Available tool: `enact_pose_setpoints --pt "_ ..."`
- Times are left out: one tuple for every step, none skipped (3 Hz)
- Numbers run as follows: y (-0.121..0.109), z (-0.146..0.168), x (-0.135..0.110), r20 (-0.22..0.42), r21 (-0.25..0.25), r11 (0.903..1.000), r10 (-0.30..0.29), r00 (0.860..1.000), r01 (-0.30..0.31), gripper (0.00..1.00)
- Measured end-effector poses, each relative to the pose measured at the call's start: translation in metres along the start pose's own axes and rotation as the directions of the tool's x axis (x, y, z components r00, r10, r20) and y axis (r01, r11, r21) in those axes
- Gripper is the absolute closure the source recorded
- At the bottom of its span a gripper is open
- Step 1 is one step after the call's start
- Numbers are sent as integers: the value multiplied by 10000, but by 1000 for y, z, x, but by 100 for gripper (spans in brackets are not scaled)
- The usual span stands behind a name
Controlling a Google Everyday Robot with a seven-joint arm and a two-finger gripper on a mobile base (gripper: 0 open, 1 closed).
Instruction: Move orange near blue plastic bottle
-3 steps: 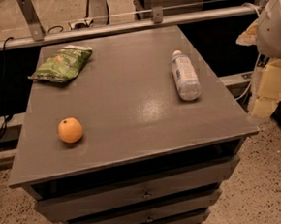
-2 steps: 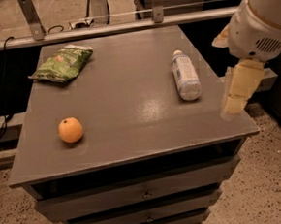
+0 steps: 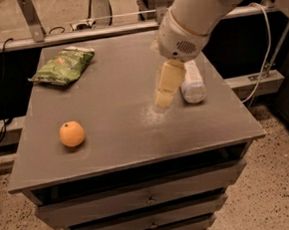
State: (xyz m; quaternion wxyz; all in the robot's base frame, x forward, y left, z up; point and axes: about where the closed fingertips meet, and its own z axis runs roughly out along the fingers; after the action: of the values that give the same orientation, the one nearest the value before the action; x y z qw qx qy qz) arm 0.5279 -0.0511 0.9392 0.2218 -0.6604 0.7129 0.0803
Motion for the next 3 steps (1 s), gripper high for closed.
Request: enact_pose_setpoints --pt "14 29 -39 890 -793 9964 -233 9958 303 0" --pt "42 51 -78 1819 -1465 9864 -466 9822 740 0" --pt "64 79 -108 2397 -1803 9777 -626 9688 1078 0"
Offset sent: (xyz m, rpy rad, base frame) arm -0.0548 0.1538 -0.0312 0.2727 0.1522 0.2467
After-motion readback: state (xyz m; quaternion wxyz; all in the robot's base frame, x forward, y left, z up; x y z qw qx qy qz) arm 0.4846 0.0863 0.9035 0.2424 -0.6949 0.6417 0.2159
